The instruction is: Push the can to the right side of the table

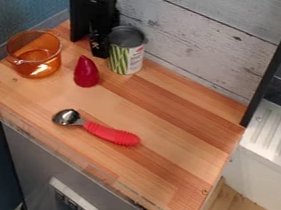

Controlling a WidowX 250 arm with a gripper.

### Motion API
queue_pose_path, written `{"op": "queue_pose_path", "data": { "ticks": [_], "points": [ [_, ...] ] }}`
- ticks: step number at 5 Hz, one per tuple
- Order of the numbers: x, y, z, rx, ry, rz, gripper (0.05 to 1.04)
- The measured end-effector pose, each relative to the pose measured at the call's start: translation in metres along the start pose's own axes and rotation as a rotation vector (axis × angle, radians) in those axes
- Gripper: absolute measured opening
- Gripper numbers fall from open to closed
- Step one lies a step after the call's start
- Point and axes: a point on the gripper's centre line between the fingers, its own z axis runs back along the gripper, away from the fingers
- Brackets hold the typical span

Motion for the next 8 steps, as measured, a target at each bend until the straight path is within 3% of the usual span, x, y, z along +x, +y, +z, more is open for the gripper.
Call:
{"op": "queue_pose_path", "data": {
  "ticks": [2,3,5,7,8],
  "points": [
    [-0.032,0.023,-0.012,0.025,0.036,-0.159,1.001],
    [-0.052,0.032,-0.002,-0.007,0.063,-0.253,1.001],
    [-0.09,0.055,0.009,-0.015,0.106,-0.376,1.001],
    [-0.126,0.083,0.012,-0.003,0.17,-0.477,1.001],
    [-0.146,0.102,0.011,0.027,0.19,-0.537,1.001]
  ]
}}
